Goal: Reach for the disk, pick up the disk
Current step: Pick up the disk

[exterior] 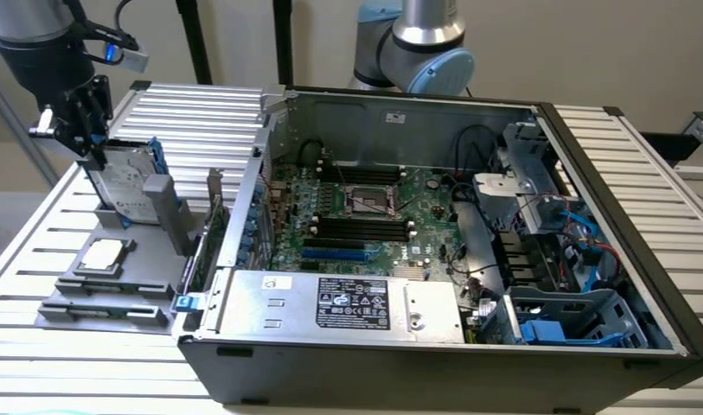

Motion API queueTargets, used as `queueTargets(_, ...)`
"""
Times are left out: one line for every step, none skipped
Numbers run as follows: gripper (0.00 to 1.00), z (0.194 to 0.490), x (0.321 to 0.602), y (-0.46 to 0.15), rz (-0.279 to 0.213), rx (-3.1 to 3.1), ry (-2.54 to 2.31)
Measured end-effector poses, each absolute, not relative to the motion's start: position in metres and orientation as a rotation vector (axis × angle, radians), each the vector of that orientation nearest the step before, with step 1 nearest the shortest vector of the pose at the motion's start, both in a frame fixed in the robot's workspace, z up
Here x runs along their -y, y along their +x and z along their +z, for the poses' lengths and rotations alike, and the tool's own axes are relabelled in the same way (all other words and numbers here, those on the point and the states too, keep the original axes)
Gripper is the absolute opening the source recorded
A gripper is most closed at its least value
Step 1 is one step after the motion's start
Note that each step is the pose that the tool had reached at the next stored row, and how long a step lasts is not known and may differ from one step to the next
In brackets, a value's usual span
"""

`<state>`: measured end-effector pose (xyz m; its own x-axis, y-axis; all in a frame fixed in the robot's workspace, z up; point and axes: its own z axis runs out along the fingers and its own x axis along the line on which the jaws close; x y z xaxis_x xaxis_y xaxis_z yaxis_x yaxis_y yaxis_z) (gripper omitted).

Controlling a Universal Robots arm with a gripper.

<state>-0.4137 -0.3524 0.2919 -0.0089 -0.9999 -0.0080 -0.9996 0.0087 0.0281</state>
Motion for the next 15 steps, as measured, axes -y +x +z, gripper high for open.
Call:
queueTargets(0.38,0.2918,0.3525,-0.4138,-0.040,2.221,2.202)
queueTargets(0.38,0.2917,0.3525,-0.4138,-0.040,2.221,2.202)
queueTargets(0.38,0.2915,0.3527,-0.4138,-0.040,2.221,2.202)
queueTargets(0.38,0.2912,0.3529,-0.4138,-0.040,2.221,2.202)
queueTargets(0.38,0.2910,0.3529,-0.4138,-0.040,2.221,2.201)
queueTargets(0.38,0.2908,0.3529,-0.4138,-0.040,2.221,2.201)
queueTargets(0.38,0.2907,0.3530,-0.4138,-0.039,2.221,2.201)
queueTargets(0.38,0.2906,0.3530,-0.4138,-0.039,2.221,2.201)
queueTargets(0.38,0.2906,0.3530,-0.4138,-0.039,2.221,2.201)
queueTargets(0.36,0.2906,0.3531,-0.4138,-0.039,2.220,2.201)
queueTargets(0.36,0.2906,0.3531,-0.4138,-0.039,2.221,2.201)
queueTargets(0.33,0.2906,0.3531,-0.4138,-0.039,2.221,2.201)
queueTargets(0.33,0.2905,0.3532,-0.4138,-0.039,2.221,2.201)
queueTargets(0.33,0.2905,0.3536,-0.4138,-0.039,2.221,2.202)
queueTargets(0.33,0.2904,0.3541,-0.4138,-0.039,2.221,2.202)
